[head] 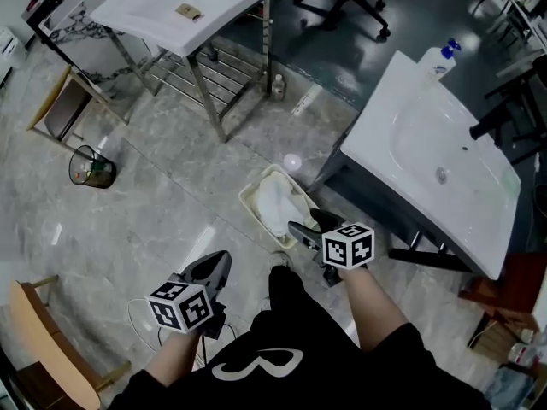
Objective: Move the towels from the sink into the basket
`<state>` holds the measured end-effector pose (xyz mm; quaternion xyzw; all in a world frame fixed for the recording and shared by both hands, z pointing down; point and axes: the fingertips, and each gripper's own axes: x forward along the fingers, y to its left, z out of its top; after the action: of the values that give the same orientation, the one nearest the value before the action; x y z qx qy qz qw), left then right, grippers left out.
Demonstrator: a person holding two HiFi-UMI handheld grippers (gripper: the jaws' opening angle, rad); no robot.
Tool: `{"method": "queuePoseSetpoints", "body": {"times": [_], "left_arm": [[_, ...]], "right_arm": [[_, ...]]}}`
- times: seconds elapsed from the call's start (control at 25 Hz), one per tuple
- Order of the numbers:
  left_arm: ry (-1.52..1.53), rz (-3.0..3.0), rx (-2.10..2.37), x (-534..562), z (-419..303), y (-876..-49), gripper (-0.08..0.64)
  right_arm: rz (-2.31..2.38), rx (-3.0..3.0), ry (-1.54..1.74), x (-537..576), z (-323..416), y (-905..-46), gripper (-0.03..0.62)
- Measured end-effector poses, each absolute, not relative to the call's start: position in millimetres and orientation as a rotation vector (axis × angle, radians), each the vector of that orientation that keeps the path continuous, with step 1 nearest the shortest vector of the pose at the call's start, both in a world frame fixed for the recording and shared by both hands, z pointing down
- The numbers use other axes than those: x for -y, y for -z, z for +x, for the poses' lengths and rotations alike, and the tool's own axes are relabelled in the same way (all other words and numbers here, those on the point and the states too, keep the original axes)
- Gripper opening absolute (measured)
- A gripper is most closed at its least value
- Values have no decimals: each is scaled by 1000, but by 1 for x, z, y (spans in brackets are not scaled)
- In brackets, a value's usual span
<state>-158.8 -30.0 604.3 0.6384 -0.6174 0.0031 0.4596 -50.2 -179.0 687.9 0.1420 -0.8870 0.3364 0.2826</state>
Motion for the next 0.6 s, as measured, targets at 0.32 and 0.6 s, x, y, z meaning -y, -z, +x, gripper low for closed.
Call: {"method": "queuePoseSetpoints", "body": {"times": [0.32, 0.6], "left_arm": [[42, 1793, 1450, 34, -116, -495, 6], [119, 2014, 1409, 22, -83, -404, 6]], "right_arm": [[289, 2690, -743, 134, -29, -504, 57], [168, 2881, -650, 84, -7, -391, 3]]}}
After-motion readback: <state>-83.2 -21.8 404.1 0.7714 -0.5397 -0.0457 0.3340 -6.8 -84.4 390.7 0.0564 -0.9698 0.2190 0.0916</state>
